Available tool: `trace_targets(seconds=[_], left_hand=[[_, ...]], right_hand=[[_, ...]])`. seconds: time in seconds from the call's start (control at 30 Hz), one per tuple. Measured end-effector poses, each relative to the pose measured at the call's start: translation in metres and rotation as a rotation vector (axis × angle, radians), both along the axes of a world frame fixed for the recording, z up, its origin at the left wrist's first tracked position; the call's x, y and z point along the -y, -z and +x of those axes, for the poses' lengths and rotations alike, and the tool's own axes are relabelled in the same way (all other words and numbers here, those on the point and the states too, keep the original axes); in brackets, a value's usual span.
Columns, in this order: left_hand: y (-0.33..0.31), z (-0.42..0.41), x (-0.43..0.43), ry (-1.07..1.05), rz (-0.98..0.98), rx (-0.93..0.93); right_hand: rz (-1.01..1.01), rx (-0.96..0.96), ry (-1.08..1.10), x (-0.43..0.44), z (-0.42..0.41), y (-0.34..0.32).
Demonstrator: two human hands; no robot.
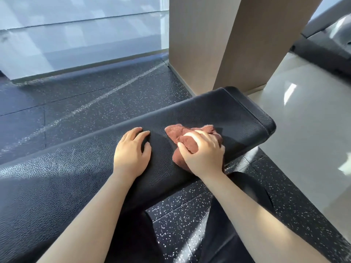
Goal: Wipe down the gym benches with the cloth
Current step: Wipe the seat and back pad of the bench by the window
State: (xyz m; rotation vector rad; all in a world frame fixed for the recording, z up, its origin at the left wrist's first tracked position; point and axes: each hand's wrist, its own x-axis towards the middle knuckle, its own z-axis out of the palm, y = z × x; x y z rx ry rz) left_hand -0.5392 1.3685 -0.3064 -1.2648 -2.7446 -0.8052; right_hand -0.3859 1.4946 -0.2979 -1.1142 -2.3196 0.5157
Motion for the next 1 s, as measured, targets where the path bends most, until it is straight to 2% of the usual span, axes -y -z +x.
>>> trace_targets(seconds=[0.1,0.3,0.43,0.6,0.67,0.77,1.0], left_hand=[[0.001,-0.003,-0.002,-0.002,0.01,0.018],[-0.004,0.0,-0.001,-0.005,-0.007,0.052],[-0.003,0.0,0.013,0.083,-0.061,0.051],[-0.001,0.0,0.046,0.157,-0.056,0.003],[-0.002,-0.001,0.052,0.152,-0.052,0.006],[-0.003,0.001,0.052,0.122,-0.029,0.006],[-0.002,0.002,0.047,0.083,0.009,0.02]], right_hand=[[0.022,0.004,-0.034,0.013,0.013,0.005],[-0.074,0.101,-0.016,-0.011,-0.032,-0.011],[-0.123,0.103,-0.034,0.007,-0.019,-0.012],[-0.157,0.237,-0.176,0.038,0.001,-0.014],[-0.139,0.289,-0.203,0.035,0.002,-0.018],[0.019,0.372,-0.192,0.025,0.001,-0.021],[-0.025,0.34,-0.216,0.021,-0.013,-0.015]])
